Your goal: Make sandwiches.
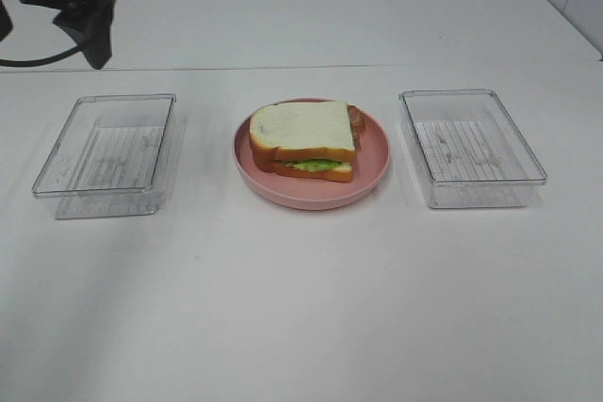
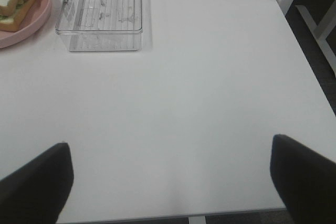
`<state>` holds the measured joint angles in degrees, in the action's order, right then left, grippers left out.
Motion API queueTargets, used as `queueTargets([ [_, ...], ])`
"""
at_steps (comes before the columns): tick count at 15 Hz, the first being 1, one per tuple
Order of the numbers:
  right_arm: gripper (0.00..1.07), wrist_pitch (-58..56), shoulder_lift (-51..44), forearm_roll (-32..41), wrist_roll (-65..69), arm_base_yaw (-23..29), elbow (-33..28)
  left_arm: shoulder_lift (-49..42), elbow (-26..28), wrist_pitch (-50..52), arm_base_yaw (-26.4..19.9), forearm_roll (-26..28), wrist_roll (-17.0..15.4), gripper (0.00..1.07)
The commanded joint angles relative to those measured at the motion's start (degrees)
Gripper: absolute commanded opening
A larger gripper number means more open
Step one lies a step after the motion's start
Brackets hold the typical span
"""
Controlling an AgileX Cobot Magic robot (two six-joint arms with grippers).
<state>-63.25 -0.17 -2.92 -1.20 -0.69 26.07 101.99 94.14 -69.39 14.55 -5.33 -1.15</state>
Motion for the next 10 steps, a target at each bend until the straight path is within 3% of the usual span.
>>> queueTargets([
  [1, 0.99, 0.34, -1.78, 0.0, -0.23, -0.29, -0.23, -3.32, -2.86, -5.96, -5.16, -0.46, -1.09, 1.02],
  [4, 0.99, 0.34, -1.78, 0.0, -0.23, -0.29, -0.23, -11.86, -10.31, -4.93, -16.67, 6.3, -0.74, 1.02],
  [7, 0.99, 0.34, -1.78, 0.0, -0.23, -0.29, -0.23, -20.4, -18.56, -1.55, -20.86, 8.54, 0.63, 1.02],
  [8, 0.99, 0.34, -1.78, 0.0, -0.11, -0.29, -0.23, -26.99, -24.29, 1.83, -20.86, 8.14, 0.63, 1.02],
  [10, 0.99, 0.34, -1.78, 0.0, -0.11, -0.29, -0.23, -33.4, -30.48, 4.93, -20.86, 8.14, 0.57, 1.02],
])
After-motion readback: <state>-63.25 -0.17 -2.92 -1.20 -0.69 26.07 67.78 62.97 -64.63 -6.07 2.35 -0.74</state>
